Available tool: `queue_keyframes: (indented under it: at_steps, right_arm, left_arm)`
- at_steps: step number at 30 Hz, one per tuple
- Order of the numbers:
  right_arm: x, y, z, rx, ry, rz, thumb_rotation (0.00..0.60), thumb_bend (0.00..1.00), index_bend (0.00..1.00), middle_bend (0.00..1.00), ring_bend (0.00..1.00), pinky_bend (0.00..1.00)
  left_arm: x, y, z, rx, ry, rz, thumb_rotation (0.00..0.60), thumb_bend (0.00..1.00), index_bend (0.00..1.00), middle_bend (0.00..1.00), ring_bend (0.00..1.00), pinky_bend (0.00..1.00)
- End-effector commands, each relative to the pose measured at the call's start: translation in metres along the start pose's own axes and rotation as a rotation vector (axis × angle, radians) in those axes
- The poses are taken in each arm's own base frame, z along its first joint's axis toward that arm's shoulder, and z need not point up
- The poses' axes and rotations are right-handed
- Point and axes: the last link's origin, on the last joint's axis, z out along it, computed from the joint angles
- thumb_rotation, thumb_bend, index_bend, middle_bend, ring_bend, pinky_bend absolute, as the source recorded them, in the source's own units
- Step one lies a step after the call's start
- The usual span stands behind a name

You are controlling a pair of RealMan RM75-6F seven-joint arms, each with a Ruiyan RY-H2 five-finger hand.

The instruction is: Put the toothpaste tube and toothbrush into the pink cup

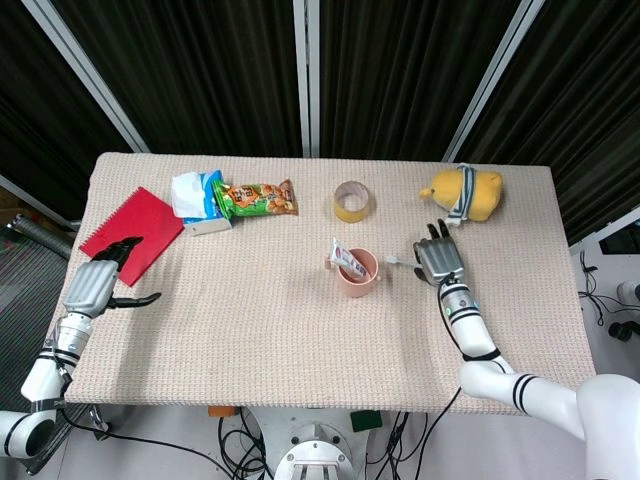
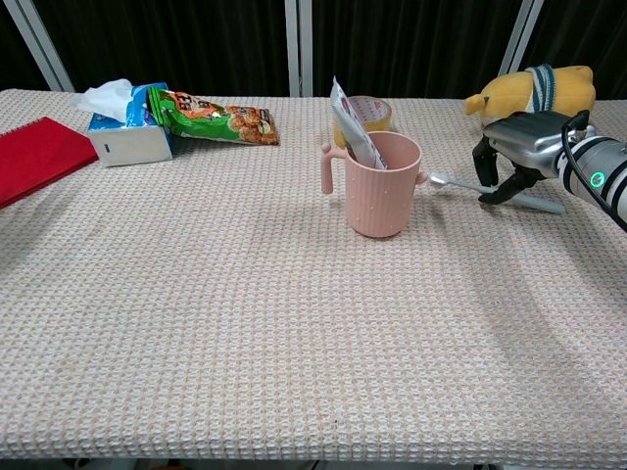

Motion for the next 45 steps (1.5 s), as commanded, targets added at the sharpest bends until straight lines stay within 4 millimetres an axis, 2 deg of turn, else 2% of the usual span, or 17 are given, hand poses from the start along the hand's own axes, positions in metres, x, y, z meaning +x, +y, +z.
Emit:
queue_keyframes:
  at_steps: [1,11,20,34,40,45]
  right_arm:
    - [0.001,0.001,0.0,-0.001,0.006,0.005,0.6,0.75,0.66,0.51,0.09,0.0]
    - [0.003,0.001,-0.001,0.001,0.013,0.013,0.6,0.75,0.69,0.53,0.11,0.0]
    - [0.018,0.005,-0.004,-0.007,0.049,0.035,0.6,0.75,0.7,0.54,0.11,0.0]
    - [0.073,0.01,-0.022,0.009,0.169,0.113,0.6,0.75,0.71,0.54,0.11,0.0]
    - [0.097,0.002,-0.03,0.048,0.208,0.118,0.6,0.75,0.71,0.54,0.11,0.0]
    - [0.113,-0.015,-0.033,0.093,0.229,0.125,0.6,0.75,0.72,0.55,0.11,0.0]
  left_arm:
    - [0.0,0.0,0.0,0.0,-0.001,0.0,0.292,0.04,0.08,0.08,0.09,0.2]
    - [-0.001,0.0,0.0,0.004,-0.008,-0.001,0.297,0.04,0.08,0.08,0.09,0.2]
    - [-0.001,-0.001,-0.001,0.004,-0.008,-0.002,0.295,0.04,0.08,0.08,0.09,0.2]
    - [-0.007,-0.001,0.0,0.007,-0.026,-0.005,0.294,0.04,0.08,0.08,0.09,0.2]
    - [-0.011,-0.001,0.0,0.011,-0.045,-0.005,0.296,0.04,0.08,0.08,0.09,0.2]
    - [-0.012,-0.001,0.001,0.01,-0.045,-0.01,0.299,0.04,0.08,0.08,0.09,0.2]
